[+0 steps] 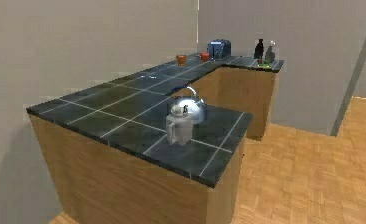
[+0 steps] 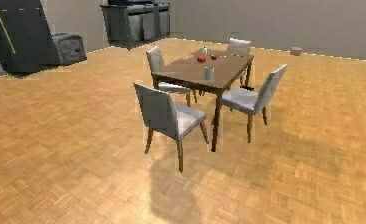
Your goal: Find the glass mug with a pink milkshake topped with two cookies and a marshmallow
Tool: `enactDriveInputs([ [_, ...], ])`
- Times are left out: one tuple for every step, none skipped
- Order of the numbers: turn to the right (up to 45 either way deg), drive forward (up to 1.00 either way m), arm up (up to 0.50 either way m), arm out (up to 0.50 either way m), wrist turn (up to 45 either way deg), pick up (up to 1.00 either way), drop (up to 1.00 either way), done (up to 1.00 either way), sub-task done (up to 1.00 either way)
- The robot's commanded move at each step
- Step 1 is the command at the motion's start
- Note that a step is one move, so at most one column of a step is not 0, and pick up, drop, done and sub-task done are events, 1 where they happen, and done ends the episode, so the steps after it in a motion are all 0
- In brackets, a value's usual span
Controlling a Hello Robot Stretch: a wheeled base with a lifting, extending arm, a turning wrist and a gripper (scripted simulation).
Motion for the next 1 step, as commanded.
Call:
enactDriveInputs([
  [0.0, 0.0, 0.0, 0.0, 0.0, 0.0, 0.0, 1.0, 0.0],
])
